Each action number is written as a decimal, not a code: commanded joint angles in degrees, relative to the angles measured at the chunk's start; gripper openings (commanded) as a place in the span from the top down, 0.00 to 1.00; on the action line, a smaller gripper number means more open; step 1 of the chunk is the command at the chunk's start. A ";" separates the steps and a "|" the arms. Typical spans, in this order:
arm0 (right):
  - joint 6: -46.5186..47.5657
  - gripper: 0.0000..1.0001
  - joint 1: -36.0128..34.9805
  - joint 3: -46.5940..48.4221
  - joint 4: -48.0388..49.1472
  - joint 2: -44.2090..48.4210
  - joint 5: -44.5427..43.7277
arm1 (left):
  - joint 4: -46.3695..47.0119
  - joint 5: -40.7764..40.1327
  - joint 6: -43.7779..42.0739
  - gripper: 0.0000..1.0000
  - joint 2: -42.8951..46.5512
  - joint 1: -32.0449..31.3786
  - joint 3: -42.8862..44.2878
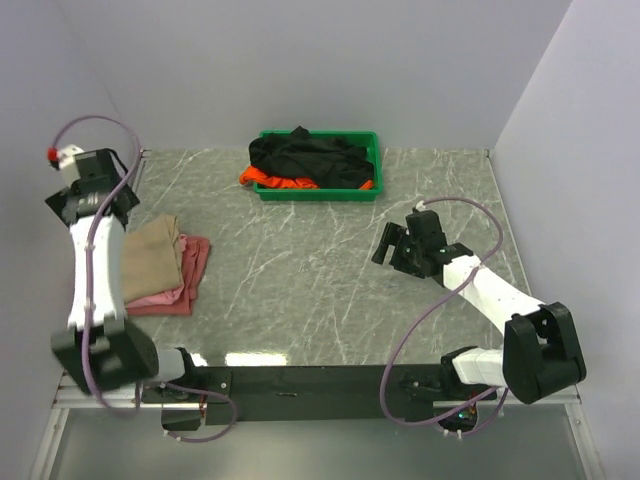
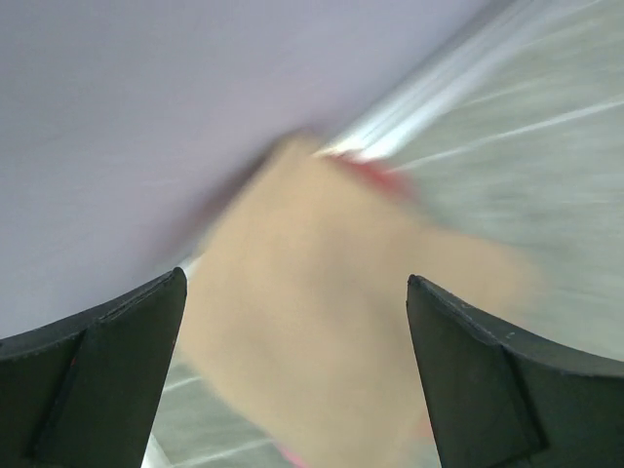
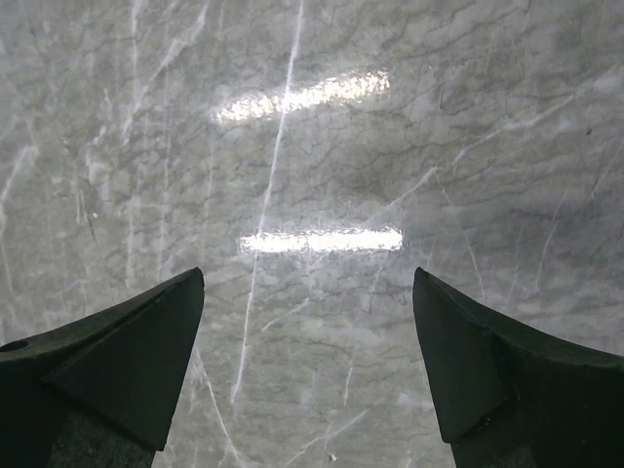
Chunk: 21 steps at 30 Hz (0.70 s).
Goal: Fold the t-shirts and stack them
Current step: Reset both grippers
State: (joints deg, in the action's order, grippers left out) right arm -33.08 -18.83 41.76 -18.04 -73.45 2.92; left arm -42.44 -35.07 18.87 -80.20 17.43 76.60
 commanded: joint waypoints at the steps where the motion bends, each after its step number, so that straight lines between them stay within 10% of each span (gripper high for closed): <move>1: 1.00 0.06 0.46 -0.01 1.52 3.31 0.16 | 4.89 18.69 5.55 0.01 14.26 -0.20 2.86; 6: 0.74 0.06 0.55 0.25 -0.76 8.58 -2.47 | 13.95 30.06 15.04 0.01 25.35 -5.02 -4.69; 13: -1.01 0.06 0.64 0.26 -3.14 16.31 -7.65 | 22.02 12.40 19.53 0.01 20.36 -37.33 -14.26; 21: -2.51 0.05 0.72 -4.22 -1.82 27.47 -10.91 | 33.37 9.49 19.88 0.01 12.88 -50.56 -21.22</move>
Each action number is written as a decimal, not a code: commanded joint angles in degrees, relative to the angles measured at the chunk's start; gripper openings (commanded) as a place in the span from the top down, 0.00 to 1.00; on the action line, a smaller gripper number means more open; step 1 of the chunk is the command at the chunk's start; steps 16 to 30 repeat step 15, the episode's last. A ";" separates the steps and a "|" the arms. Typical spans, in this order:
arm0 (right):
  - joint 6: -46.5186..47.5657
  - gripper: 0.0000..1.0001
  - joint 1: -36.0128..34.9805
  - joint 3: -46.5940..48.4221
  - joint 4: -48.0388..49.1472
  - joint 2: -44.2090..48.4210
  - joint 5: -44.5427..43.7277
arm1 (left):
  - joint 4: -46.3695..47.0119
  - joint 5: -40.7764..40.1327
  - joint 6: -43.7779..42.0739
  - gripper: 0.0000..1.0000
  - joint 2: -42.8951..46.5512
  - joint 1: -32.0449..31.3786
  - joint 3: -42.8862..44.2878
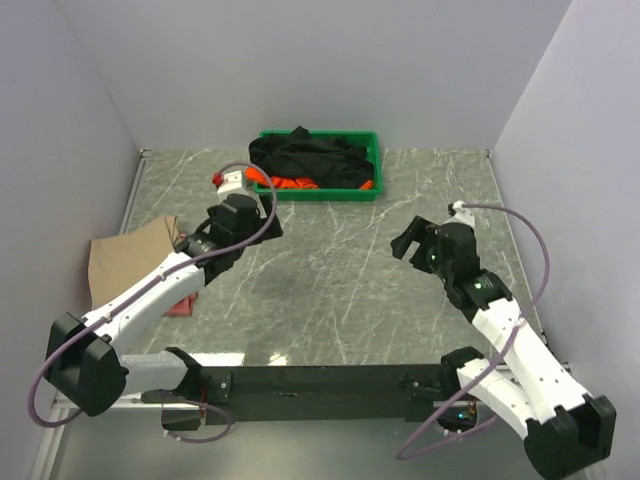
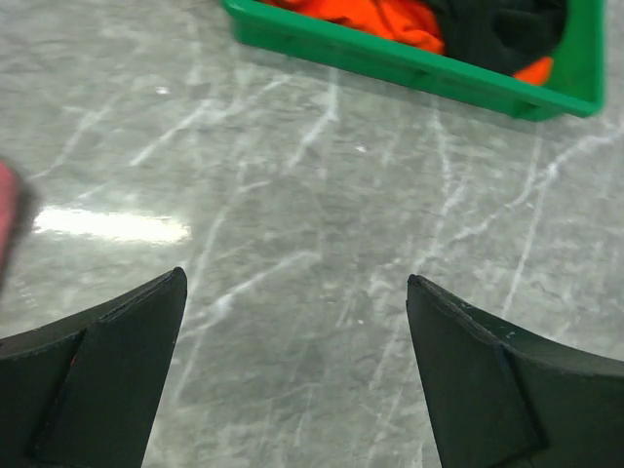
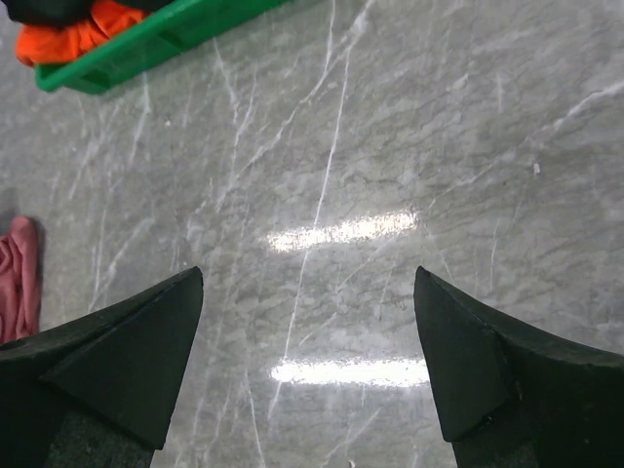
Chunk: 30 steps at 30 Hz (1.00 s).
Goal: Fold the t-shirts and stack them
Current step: Reset both grippers
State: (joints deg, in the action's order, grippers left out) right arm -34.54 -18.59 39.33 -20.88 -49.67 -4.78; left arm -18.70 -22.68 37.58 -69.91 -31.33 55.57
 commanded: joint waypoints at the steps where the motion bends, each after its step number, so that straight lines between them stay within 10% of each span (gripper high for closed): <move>1: -1.14 0.05 0.40 -2.24 1.02 4.66 -3.74 | 11.12 -2.20 0.57 0.01 2.93 -2.06 -2.03; 30: -1.49 0.03 0.40 -6.73 2.69 16.71 -8.06 | 1.74 -10.98 2.05 0.01 3.12 -2.07 -0.21</move>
